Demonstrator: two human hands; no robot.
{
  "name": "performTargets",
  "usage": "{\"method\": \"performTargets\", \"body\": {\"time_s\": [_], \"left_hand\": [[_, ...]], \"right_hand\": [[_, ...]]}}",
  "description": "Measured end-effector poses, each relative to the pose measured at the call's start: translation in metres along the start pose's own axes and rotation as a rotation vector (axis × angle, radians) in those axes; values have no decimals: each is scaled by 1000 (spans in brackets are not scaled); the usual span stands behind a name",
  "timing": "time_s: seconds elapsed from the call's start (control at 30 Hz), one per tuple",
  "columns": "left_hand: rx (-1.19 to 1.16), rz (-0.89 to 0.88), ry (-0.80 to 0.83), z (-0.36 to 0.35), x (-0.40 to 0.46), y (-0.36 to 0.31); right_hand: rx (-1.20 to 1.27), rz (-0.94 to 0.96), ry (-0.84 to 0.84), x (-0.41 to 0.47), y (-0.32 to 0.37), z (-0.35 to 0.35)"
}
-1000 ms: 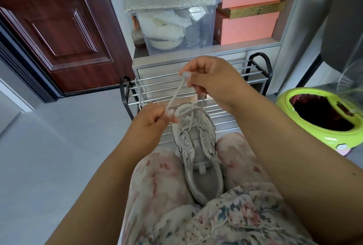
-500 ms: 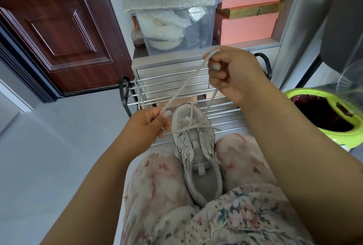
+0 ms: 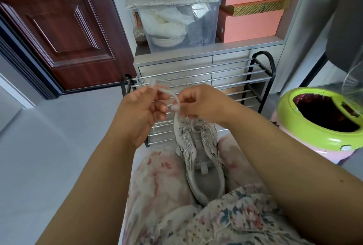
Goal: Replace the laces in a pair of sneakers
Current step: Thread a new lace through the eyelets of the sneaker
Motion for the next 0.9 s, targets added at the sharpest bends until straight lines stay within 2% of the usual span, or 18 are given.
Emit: {"method": "performTargets", "body": {"time_s": [0.1,0.17,0.3,0.4,0.57,0.73,0.9], "left_hand": [[237,31,184,2,-11,11],[433,10,302,-2,-19,17],[401,6,163,2,-23,30],[370,32,33,13,-27,39],[342,58,-54,16,-40,52],[405,49,-44,12,-49,59],[479,33,-42,10,-51,58]], "right_hand": [[269,19,26,2,1,7],[312,41,57,2,4,6],[215,12,-11,0,2,2],[-39,-86,-144,0,-11,7],[-355,-190,-145,-12,-37,-1],[-460,-171,-141,-17,-52,-16],[-404,-129,-99,-20,-51,-17]]}}
Point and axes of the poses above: each hand's wrist, its own x-axis towards the middle knuckle, its own z-axis out of the back of the hand, y = z × x, the point moved 2 cm from there along x, towards the middle knuckle, and after that the axes turned 15 degrees about -z, right-handed, at the moved point
